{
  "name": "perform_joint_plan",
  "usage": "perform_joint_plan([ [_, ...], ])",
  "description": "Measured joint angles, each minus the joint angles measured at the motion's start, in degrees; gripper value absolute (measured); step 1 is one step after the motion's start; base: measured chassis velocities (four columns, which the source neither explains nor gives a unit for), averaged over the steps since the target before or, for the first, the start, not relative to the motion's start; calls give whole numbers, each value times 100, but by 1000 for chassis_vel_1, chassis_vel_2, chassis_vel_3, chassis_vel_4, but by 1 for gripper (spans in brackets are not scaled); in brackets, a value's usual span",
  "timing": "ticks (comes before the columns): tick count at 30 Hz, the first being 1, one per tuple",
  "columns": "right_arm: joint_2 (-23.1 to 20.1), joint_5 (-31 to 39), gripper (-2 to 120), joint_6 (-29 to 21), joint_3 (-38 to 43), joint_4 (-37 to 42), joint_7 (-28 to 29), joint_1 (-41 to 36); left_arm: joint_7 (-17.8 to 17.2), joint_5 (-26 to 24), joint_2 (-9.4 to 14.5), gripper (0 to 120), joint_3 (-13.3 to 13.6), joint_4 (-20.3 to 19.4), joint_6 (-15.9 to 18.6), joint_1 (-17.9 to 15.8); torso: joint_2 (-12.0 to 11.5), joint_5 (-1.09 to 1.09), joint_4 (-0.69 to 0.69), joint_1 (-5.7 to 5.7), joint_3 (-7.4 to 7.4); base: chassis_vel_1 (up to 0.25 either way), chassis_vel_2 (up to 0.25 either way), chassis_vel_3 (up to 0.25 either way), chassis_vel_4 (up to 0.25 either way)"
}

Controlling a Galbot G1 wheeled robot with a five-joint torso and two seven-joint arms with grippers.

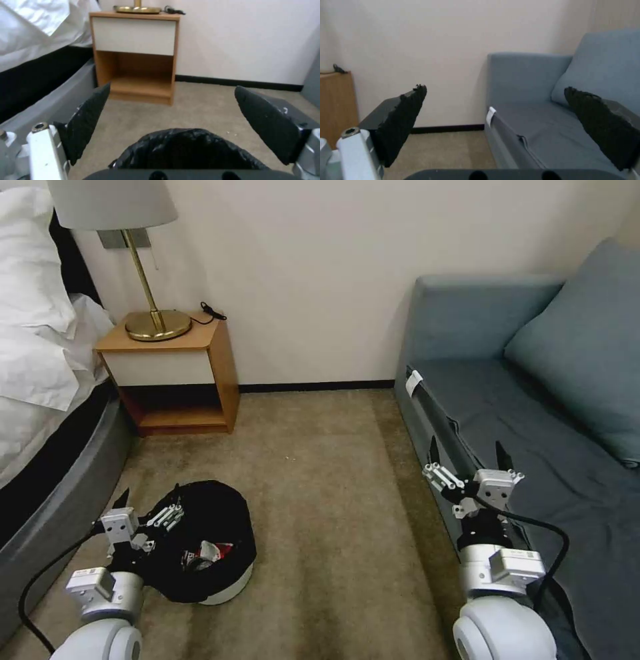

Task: Pick up the trash bin, then pick up the garbage on the floor and place it into the trash bin.

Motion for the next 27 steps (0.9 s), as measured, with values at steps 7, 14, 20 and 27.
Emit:
perform_joint_plan([
  [7, 115, -108, 100, 116, -80, -79, -41, -70, 26, -11, 23, 100, 144, 9, -227, 68, 0, 0, 0, 0, 0, 0, 0, 0, 0],
  [14, 170, -146, 100, 126, -132, -80, -62, -138, 137, -74, 43, 100, 149, 22, -334, 65, 0, 0, -1, 0, 0, 0, 0, 0, 0],
  [20, 175, -157, 100, 125, -140, -81, -66, -144, 147, -81, 45, 100, 149, 22, -341, 65, 0, 0, -1, 0, 0, 0, 0, 0, 0],
  [27, 173, -155, 100, 126, -143, -81, -67, -141, 151, -84, 45, 100, 146, 23, -343, 64, 0, 0, 0, 0, 0, 0, 0, 0, 0],
])
